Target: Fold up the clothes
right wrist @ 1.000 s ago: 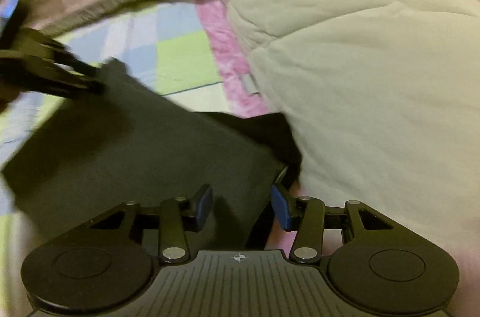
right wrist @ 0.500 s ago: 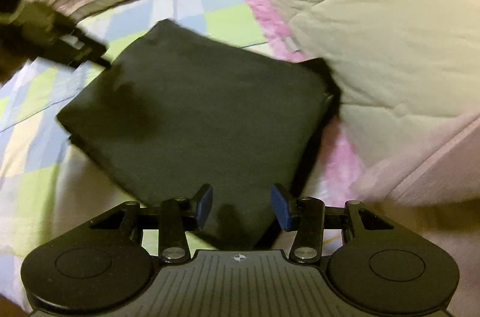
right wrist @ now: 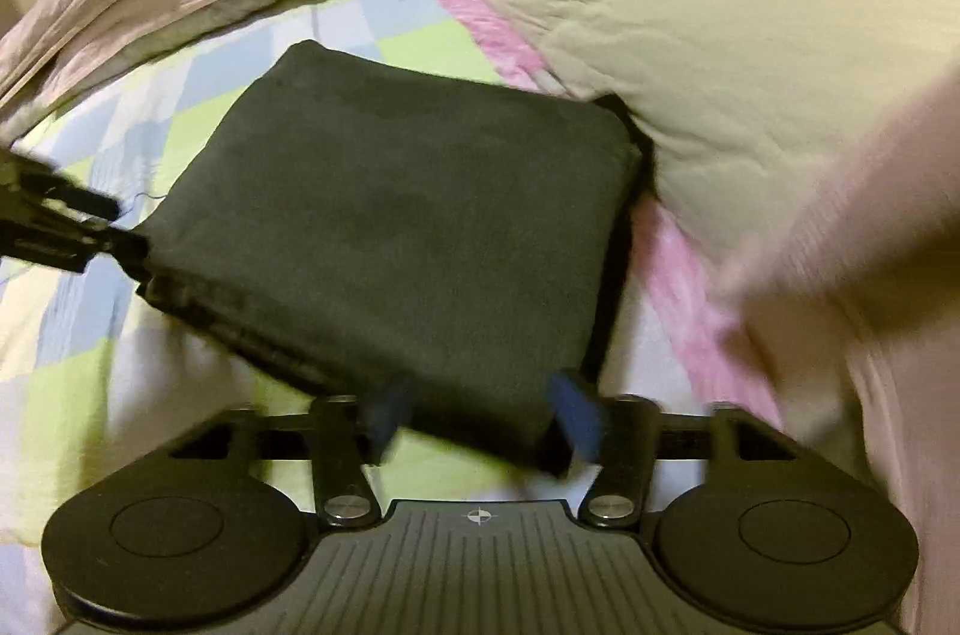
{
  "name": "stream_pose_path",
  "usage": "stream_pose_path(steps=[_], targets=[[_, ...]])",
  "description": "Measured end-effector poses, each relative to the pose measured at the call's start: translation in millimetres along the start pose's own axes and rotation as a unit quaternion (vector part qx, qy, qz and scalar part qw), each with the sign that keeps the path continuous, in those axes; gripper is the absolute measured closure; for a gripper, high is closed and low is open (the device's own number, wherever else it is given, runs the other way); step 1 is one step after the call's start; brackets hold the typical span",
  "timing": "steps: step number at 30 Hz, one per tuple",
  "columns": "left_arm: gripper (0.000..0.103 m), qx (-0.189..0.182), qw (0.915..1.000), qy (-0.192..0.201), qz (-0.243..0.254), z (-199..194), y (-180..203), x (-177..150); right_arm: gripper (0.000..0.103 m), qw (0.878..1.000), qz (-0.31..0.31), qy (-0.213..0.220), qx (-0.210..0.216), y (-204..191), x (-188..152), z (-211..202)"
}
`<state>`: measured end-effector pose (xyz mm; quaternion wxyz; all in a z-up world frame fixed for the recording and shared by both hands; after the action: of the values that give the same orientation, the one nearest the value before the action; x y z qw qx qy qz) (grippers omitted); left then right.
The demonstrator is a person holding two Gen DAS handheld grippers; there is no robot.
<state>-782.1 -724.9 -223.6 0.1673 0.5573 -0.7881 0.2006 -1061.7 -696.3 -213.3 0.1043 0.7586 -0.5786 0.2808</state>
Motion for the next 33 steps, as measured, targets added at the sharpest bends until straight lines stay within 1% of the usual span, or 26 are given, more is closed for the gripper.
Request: stream_pose_path(steps=[1,2,3,4,5,7,10,13,16,20,24,27,31,33], targets=[[0.020,-0.003,0.9999,0.004,-0.012,-11,0,-11,0.024,1.000,0.019,0.007,-0.005,-9,-10,-12],[0.016,-0.007,0.9996,0.008,-0.025,-23,0,-22,0.024,0.999,0.032,0.011,-0.009,-18,-18,-21],[0.008,-0.013,0.9991,0.011,-0.039,-36,-1,-34,0.024,0.999,0.046,0.015,-0.012,-27,-25,-31],[0.003,-0.016,0.9985,0.013,-0.051,-47,-2,-45,0.024,0.998,0.059,0.020,-0.015,-36,-33,-41],[0.002,-0.019,0.9979,0.014,-0.060,-59,-3,-56,0.024,0.997,0.072,0.024,-0.021,-46,-40,-49],[0.001,-0.016,0.9973,0.013,-0.071,-80,-7,-73,0.024,0.994,0.103,0.023,-0.032,-63,-51,-61],[0.001,-0.006,0.9954,0.044,-0.085,-117,-12,-93,0.024,0.987,0.152,0.018,-0.048,-88,-66,-80],[0.001,-0.003,0.9939,0.069,-0.086,-149,-16,-107,0.024,0.983,0.169,0.022,-0.061,-113,-75,-101],[0.001,-0.003,0.9929,0.074,-0.093,-175,-21,-117,0.024,0.983,0.166,0.035,-0.070,-138,-79,-127],[0.002,-0.013,0.9934,0.072,-0.089,-208,-23,-127,0.024,0.983,0.161,0.047,-0.081,-167,-82,-161],[0.003,-0.012,0.9936,0.063,-0.093,-227,-19,-129,0.024,0.983,0.154,0.051,-0.086,-183,-81,-185],[0.004,-0.007,0.9932,0.064,-0.097,-237,-14,-130,0.024,0.985,0.144,0.046,-0.084,-188,-77,-193],[0.004,0.005,0.9925,0.065,-0.103,-247,-6,-127,0.024,0.988,0.129,0.043,-0.075,-186,-71,-198],[0.004,0.005,0.9925,0.062,-0.105,-250,-2,-125,0.024,0.989,0.124,0.041,-0.071,-183,-68,-199]])
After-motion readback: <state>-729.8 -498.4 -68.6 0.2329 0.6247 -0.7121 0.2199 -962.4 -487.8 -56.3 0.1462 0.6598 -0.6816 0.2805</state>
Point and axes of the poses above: each gripper's, at about its wrist camera, not at the fingertips, and z roughly the way its jaws point, y to its right, x to its top, the point moved 1 cm from there along z, roughly the way its jaws point, and after that the axes turned 9 degrees about x, right-handed, at the moved point
